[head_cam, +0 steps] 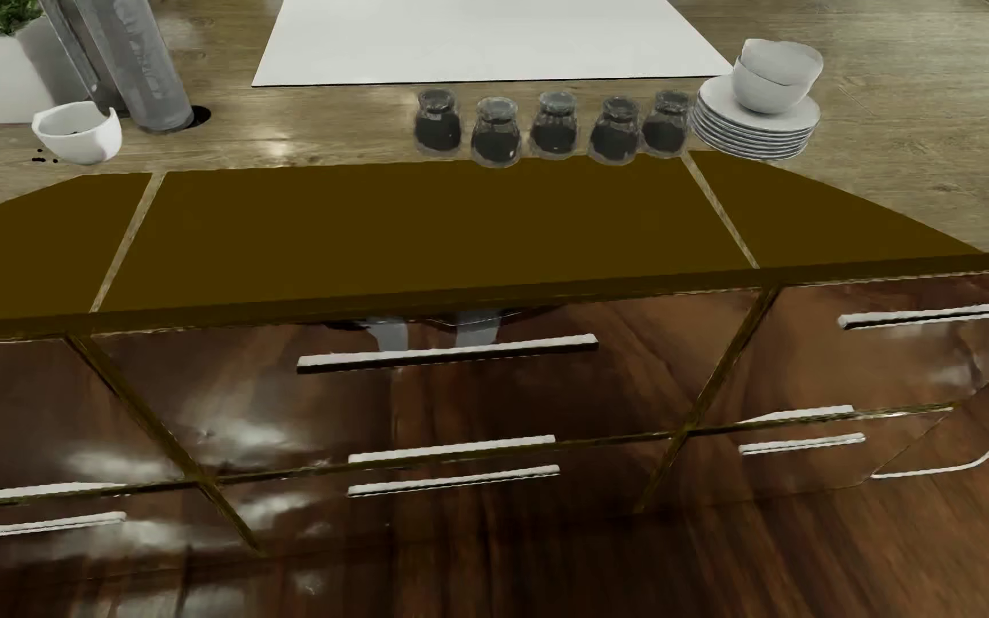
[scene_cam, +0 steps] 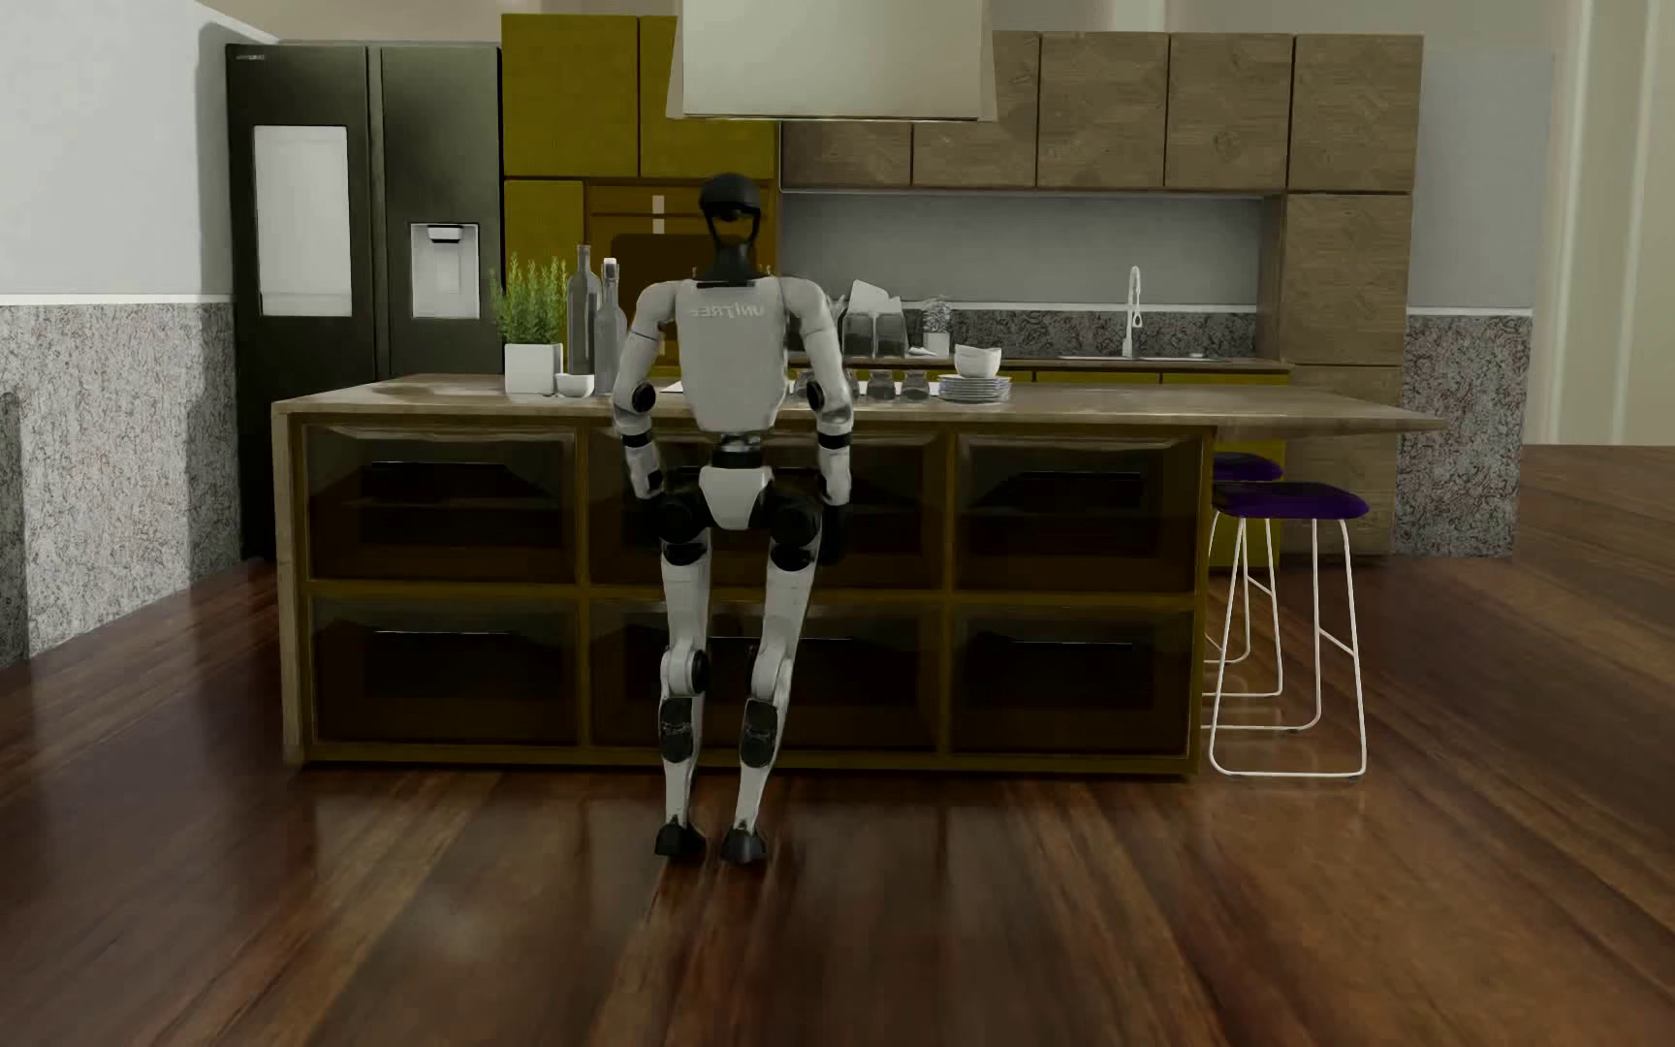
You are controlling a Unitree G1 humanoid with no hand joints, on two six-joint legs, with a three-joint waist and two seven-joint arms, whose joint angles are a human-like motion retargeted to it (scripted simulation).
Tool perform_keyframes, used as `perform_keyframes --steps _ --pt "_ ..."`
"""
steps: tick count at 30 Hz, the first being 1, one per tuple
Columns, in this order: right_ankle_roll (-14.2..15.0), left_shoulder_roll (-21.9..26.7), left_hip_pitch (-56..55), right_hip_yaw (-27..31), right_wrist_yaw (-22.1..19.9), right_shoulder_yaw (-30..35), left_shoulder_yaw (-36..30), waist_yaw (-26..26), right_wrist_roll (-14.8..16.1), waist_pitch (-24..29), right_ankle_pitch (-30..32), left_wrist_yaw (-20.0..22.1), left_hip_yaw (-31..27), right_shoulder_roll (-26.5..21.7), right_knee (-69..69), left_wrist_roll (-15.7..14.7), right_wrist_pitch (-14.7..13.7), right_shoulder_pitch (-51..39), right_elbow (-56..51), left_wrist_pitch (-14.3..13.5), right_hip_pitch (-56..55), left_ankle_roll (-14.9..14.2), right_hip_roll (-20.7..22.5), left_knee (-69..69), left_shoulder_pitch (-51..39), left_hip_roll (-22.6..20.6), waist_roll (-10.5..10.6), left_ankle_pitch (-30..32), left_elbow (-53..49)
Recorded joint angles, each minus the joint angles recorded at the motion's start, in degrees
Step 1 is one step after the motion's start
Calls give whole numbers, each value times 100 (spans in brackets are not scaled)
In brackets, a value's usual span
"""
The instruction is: Go to the corner
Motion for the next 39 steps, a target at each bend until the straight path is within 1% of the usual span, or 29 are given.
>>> perform_keyframes --steps 1,3,5,6,13,14,24,26,29,31,36,37,39 --pt "0 1 -4 0 0 -58 -19 -35 0 -19 -7 0 0 6 -24 0 0 -21 -19 0 16 0 24 4 -44 21 10 -17 18" --pt "0 26 108 0 0 125 -212 9 0 -11 -8 0 0 0 -34 0 0 -64 -58 0 66 0 2 -61 -45 5 -20 -41 7" --pt "0 -14 92 0 0 120 -316 15 0 0 -8 0 0 10 -20 0 0 -121 -42 0 35 0 10 -69 -118 5 8 -59 47" --pt "0 -20 163 0 0 227 -387 -6 0 5 -1 0 0 -1 -53 0 0 -108 -77 0 101 0 -14 -92 -93 -23 -11 -72 54" --pt "0 -54 124 0 0 308 -404 9 0 1 -5 0 0 16 -27 0 0 -107 -15 0 54 0 -2 -79 -54 -20 10 -56 45" --pt "0 -47 99 0 0 210 -347 15 0 -17 -13 0 0 30 -21 0 0 -97 27 0 37 0 -2 -70 -72 -4 13 -50 69" --pt "0 -45 119 0 0 188 -329 21 0 -18 2 0 0 37 -52 0 0 -105 57 0 56 0 -8 -85 -73 -22 17 -62 69" --pt "0 -51 191 0 0 276 -349 -31 0 26 20 0 0 21 -108 0 0 -103 64 0 164 0 -9 -78 -48 -26 14 -82 58" --pt "0 -78 121 0 0 235 -310 -22 0 -30 15 0 0 25 -87 0 0 -114 113 0 107 0 0 -54 -61 -19 34 -84 64" --pt "0 -77 166 0 0 176 -275 -39 0 -27 0 0 0 47 -65 0 0 -106 139 0 135 0 -23 -63 -35 -47 11 -100 54" --pt "0 -95 128 0 0 53 -259 -58 0 -82 7 0 0 30 -43 0 0 -134 157 0 79 0 25 -76 -29 3 62 -114 70" --pt "0 -87 134 0 0 174 -331 -74 0 -79 6 0 0 16 -49 0 0 -168 155 0 88 0 27 -79 -29 2 66 -114 72" --pt "0 -100 124 0 0 140 -412 -91 0 -85 17 0 0 -12 -46 0 0 -182 166 0 75 0 35 -74 -69 19 108 -116 110"
